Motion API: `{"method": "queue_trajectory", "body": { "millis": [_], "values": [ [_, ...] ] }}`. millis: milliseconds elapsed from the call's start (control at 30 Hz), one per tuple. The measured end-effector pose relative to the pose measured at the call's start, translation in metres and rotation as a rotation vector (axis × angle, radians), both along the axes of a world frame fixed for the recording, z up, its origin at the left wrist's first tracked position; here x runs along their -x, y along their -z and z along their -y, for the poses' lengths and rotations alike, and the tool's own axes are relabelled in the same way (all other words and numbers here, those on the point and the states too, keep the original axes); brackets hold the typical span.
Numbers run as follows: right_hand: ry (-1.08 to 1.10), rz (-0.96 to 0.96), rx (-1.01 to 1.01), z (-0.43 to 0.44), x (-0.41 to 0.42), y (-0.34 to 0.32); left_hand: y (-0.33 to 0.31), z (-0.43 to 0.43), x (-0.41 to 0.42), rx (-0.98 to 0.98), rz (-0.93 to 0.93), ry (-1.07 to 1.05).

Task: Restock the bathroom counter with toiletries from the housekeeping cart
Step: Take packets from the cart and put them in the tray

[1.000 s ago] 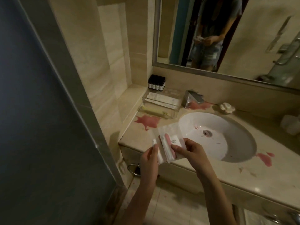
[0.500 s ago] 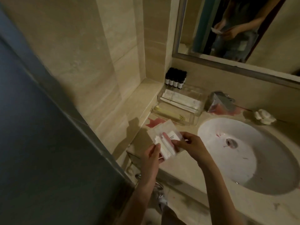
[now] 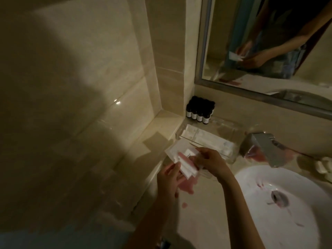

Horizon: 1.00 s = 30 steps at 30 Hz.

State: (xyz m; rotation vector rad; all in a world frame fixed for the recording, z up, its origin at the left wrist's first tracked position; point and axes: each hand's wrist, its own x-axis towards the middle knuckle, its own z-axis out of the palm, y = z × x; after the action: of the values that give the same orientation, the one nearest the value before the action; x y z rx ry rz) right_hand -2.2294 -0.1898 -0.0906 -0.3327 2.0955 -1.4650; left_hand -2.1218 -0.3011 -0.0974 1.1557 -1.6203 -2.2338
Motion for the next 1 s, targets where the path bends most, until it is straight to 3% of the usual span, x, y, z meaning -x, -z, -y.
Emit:
{"method": "queue_trajectory", "body": {
  "millis": [67, 200, 367, 500, 633, 800, 1000],
  "values": [
    [0.061, 0.003, -0.013, -0.003, 0.018, 0.014, 0.008, 0.001, 0.015, -0.085, 0.034, 0.019],
    [0.139, -0.006, -0.072, -0.007, 0.05, 0.044, 0.033, 0.009, 0.038, 0.061, 0.123, -0.061],
    [0.139, -0.009, -0.096, -0.001, 0.073, 0.068, 0.067, 0.014, 0.047, -0.022, 0.181, -0.194],
    [0.187, 0.008, -0.044, 0.012, 0.077, 0.081, 0.074, 0.021, 0.039, 0.005, 0.163, -0.174],
    [0.084, -0.114, -0.143, 0.024, 0.084, 0.084, 0.071, 0.024, 0.037, -0.031, 0.174, -0.25],
    [0.039, -0.423, -0.351, 0.038, 0.09, 0.091, 0.068, 0.024, 0.03, -0.036, 0.158, -0.214],
    [-0.002, -0.497, -0.407, 0.051, 0.085, 0.11, 0.068, 0.026, 0.027, 0.009, 0.172, -0.219]
  ]
}}
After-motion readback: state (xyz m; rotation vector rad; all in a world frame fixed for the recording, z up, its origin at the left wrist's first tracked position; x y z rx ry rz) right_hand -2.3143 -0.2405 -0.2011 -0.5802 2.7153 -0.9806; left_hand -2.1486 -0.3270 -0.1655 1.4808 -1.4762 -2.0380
